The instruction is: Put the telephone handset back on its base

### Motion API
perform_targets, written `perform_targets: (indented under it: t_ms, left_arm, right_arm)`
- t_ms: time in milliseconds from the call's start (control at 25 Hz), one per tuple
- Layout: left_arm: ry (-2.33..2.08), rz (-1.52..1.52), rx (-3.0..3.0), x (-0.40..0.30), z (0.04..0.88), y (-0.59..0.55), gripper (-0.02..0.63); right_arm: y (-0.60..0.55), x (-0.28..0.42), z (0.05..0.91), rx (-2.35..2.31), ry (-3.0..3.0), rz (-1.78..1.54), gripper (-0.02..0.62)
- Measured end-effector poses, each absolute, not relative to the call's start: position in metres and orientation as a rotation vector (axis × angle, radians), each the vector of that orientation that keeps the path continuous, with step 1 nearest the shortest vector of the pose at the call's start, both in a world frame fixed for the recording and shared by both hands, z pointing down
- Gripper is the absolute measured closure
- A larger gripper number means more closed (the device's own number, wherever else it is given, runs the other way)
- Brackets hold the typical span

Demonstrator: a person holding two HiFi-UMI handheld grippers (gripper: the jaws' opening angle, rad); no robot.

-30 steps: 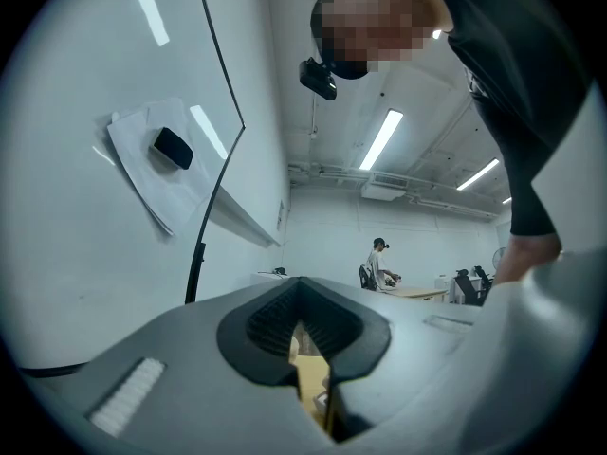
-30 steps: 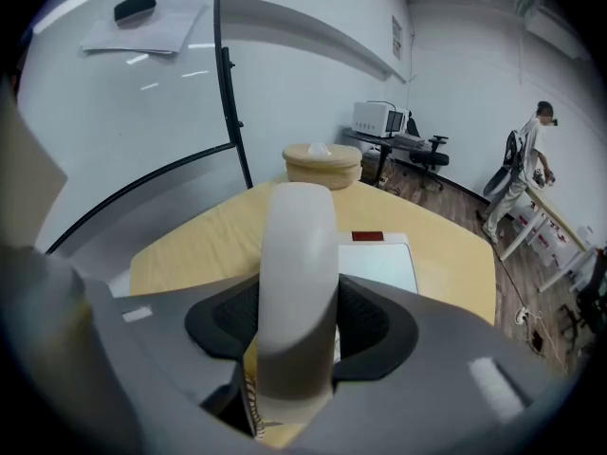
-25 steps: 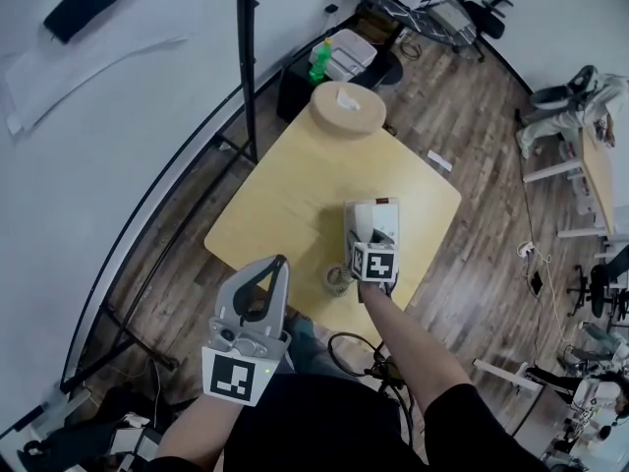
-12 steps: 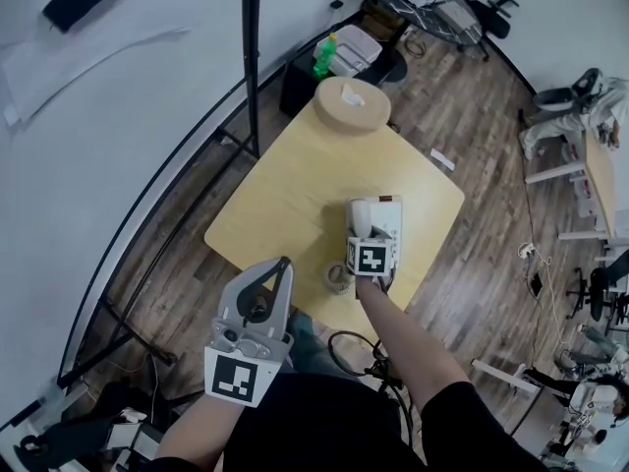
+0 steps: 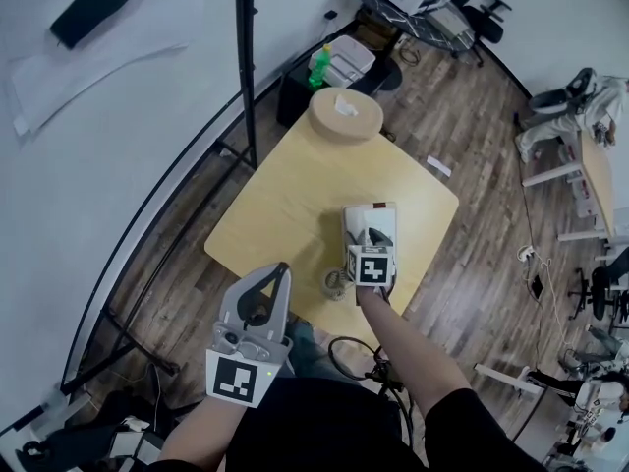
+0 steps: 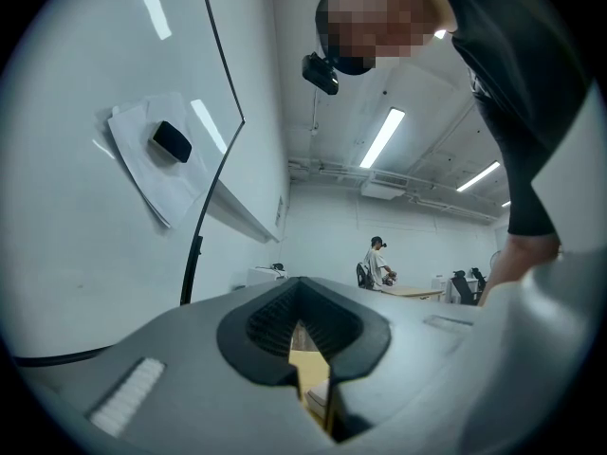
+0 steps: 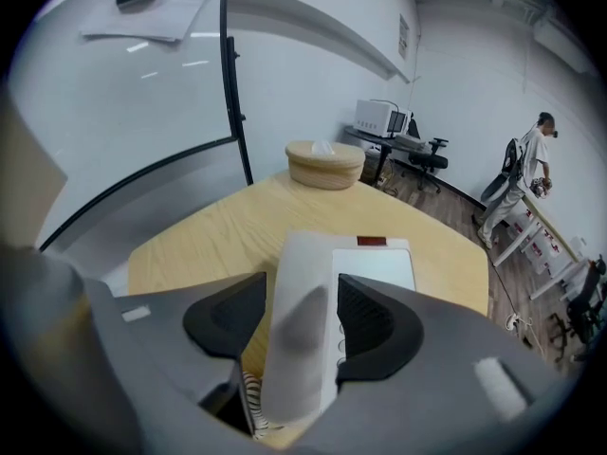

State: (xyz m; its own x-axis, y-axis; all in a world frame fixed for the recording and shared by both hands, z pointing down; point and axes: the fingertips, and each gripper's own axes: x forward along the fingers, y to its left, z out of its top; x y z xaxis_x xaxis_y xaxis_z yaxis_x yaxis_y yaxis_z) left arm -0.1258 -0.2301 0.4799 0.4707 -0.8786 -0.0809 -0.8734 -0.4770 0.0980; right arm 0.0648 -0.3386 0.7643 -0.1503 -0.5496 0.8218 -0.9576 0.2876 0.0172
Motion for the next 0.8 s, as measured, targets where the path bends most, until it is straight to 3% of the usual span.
perform_targets:
  t_ms: [320,560,800]
  left_arm:
    - [-1.568,-0.214,2.707,-0.111,0.448,-0.232,0.606]
    - [-1.55,-0.223,2.771,-0.094,0.413,-0.224,0.606]
    - [-1.517,-0.243,2.838,-0.082,0.384,-0.218,0.606]
  right_arm:
    - [-0.328,0.068,0.626,1.428,-2.101,0.508,0.36]
    - [-0.286,0.068,0.513,1.451,-2.269,0.134,0.52]
    - [-0.254,0.074,0.45,1.53,-2.345,-0.05,0.576]
